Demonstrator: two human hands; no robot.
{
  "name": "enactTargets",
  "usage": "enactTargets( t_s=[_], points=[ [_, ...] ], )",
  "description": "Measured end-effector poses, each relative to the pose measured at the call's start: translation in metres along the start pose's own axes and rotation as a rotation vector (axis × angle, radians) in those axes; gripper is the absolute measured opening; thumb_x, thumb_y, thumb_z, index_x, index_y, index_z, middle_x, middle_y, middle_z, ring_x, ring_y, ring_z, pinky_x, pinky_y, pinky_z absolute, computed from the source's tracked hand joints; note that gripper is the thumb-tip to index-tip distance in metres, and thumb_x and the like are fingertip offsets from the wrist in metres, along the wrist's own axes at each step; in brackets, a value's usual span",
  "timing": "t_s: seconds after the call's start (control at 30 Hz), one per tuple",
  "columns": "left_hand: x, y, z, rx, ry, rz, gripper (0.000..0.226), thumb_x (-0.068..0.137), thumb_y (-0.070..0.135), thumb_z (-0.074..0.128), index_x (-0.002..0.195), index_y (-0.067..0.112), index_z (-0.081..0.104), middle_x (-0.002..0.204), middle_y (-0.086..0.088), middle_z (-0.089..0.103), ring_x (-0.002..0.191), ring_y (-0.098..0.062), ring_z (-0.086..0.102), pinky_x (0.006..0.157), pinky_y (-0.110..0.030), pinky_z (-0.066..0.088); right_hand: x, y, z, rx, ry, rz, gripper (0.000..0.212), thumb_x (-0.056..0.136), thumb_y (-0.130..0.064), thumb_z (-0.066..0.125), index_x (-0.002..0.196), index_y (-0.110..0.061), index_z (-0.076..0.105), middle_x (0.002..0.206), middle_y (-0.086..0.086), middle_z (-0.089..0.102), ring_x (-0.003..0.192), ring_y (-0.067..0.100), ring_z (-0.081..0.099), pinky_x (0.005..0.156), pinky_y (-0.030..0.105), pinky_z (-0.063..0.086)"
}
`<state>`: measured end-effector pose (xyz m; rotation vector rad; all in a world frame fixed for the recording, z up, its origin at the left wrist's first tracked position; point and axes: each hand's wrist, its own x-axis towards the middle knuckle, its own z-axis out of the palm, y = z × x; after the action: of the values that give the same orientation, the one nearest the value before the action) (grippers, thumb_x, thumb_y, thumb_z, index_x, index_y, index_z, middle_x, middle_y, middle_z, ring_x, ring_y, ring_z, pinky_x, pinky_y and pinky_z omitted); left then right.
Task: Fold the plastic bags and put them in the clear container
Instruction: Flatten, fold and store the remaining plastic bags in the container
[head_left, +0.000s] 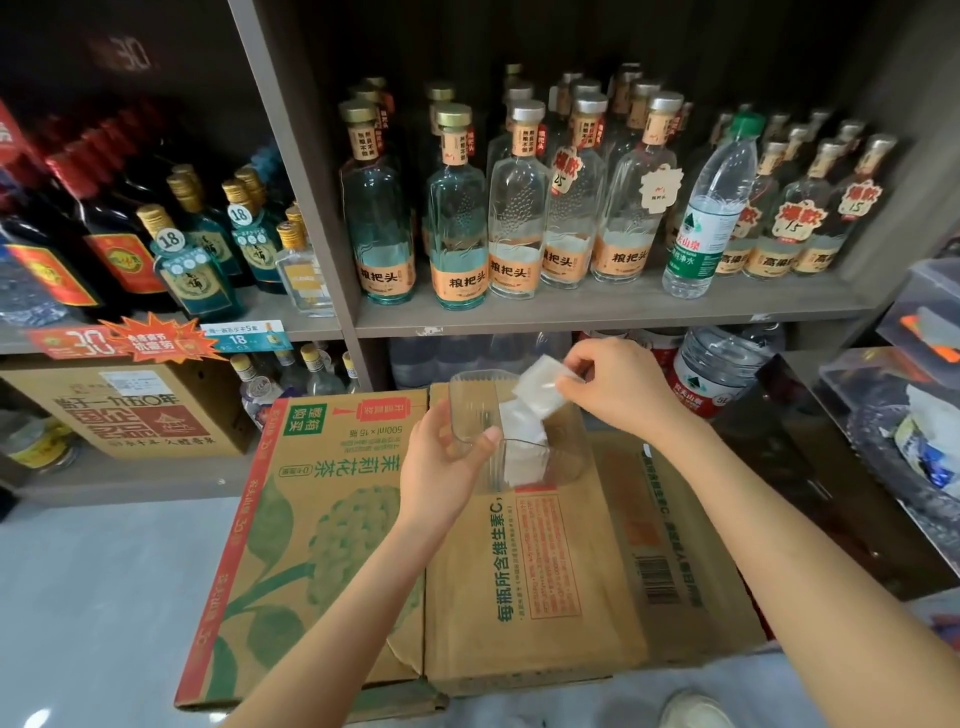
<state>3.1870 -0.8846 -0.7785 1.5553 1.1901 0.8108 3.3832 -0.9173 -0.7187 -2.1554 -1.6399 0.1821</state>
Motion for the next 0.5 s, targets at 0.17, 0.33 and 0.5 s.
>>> enactTargets(
  t_s=[0.17,0.33,0.5],
  points=[
    [-0.01,0.004,-0.006,0.012,0.007,0.012,0.064,0.082,0.031,0.075,0.138,0.02,0.045,0.119,0.016,0.052,0.112,-0.011,0.052,0.099,-0.034,0.046,-0.005,-0.001,0.015,0.036,0.078,-0.06,0.005,0.085,-0.021,0.063,0.081,-0.019,0.064,0.081,-0.007,0.057,0.082,0.015,0.049,0.068,0.027,0.032],
    [-0.016,0.004,-0.009,0.026,-0.019,0.024,0.063,0.081,0.03,0.076,0.136,0.02,0.046,0.125,0.013,0.053,0.114,-0.012,0.053,0.099,-0.035,0.047,-0.013,0.0,0.016,0.025,0.072,-0.076,0.006,0.086,-0.027,0.066,0.083,-0.022,0.066,0.086,-0.009,0.059,0.083,0.013,0.047,0.071,0.03,0.036],
    [-0.017,-0.001,-0.01,0.039,-0.031,0.022,0.072,0.079,0.036,0.076,0.141,0.019,0.044,0.135,0.006,0.054,0.118,-0.015,0.054,0.096,-0.032,0.049,-0.032,-0.006,0.022,0.09,-0.039,-0.083,0.017,0.082,-0.04,0.07,0.089,-0.024,0.067,0.093,-0.017,0.057,0.091,0.008,0.043,0.083,0.031,0.035]
  ],
)
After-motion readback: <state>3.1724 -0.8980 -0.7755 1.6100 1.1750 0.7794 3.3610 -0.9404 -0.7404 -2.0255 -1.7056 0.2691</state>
